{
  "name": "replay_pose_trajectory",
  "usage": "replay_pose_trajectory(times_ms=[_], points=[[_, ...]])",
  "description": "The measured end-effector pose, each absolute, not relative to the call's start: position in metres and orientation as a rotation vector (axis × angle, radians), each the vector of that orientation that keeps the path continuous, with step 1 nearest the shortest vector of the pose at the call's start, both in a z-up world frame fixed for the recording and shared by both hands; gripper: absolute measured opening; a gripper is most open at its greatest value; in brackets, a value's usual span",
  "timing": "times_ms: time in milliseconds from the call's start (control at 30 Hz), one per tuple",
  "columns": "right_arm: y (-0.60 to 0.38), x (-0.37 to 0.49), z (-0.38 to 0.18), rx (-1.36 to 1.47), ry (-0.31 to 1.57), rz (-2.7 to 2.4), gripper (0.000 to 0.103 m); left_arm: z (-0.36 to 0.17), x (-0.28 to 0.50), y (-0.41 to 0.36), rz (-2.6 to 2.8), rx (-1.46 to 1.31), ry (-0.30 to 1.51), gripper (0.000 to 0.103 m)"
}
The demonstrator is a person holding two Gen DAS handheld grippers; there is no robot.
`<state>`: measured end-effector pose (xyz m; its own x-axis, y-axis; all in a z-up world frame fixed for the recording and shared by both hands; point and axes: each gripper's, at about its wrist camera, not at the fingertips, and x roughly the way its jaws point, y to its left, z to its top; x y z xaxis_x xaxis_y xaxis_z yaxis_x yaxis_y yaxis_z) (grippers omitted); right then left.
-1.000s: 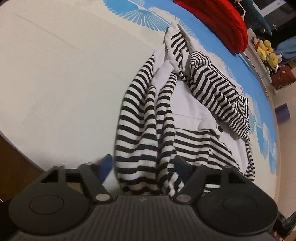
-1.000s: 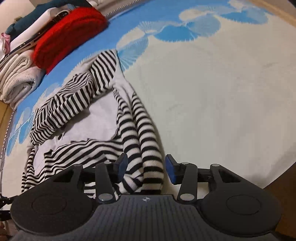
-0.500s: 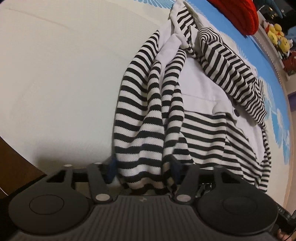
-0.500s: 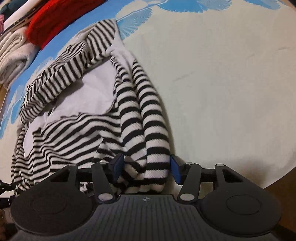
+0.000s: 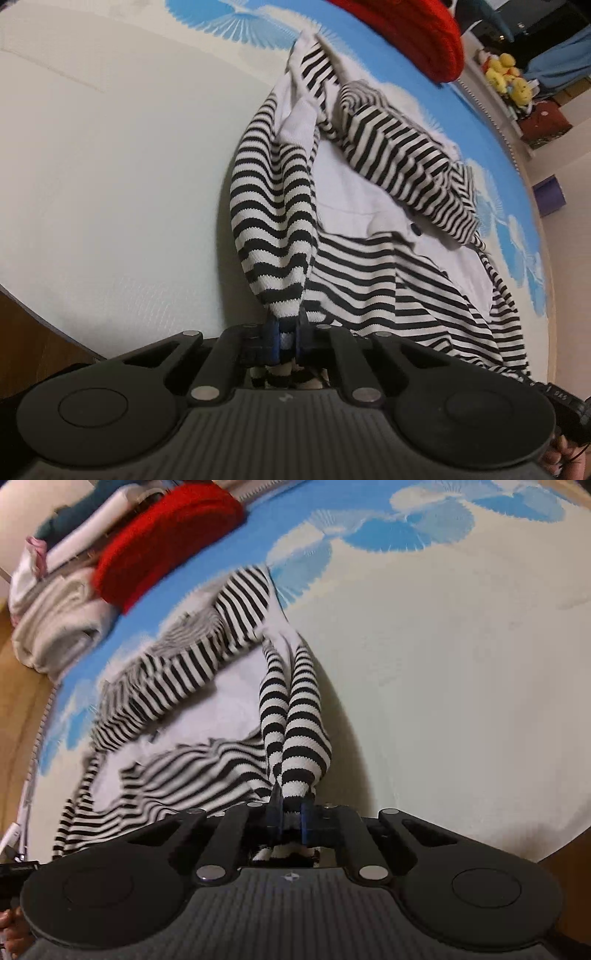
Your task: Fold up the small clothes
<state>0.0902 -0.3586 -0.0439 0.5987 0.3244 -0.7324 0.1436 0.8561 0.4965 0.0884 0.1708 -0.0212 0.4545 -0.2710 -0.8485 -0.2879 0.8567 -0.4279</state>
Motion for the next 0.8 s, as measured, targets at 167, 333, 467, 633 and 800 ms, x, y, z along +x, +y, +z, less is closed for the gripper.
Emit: replay_pose_trajectory(times_ms=[167,333,467,633,800], points=[[-0.370,0.069,-0.014,0.561,0.866,0.140,0.007,0.010,0.076,0.161,-0.073,-0.487,1.077,0.007],[-0.381,0.037,0.030,0.543,0.800,0.179,0.007,0.058,0.053,0.159,-0.180,-0.449,1.033,0.007],[-0.401,0.000,0.071,0.581,0.811,0.176,0.007,0.098,0.023,0.158,-0.261,-0.419,1.024,0.007],[-0.408,-0.035,0.100,0.567,0.809,0.169,0.007,0.113,0.009,0.159,-0.322,-0.466,1.016,0.007],[-0.414,0.004,0.074,0.622,0.862,0.088,0.007,0.090,0.050,0.152,-0.310,-0.466,1.058,0.007]])
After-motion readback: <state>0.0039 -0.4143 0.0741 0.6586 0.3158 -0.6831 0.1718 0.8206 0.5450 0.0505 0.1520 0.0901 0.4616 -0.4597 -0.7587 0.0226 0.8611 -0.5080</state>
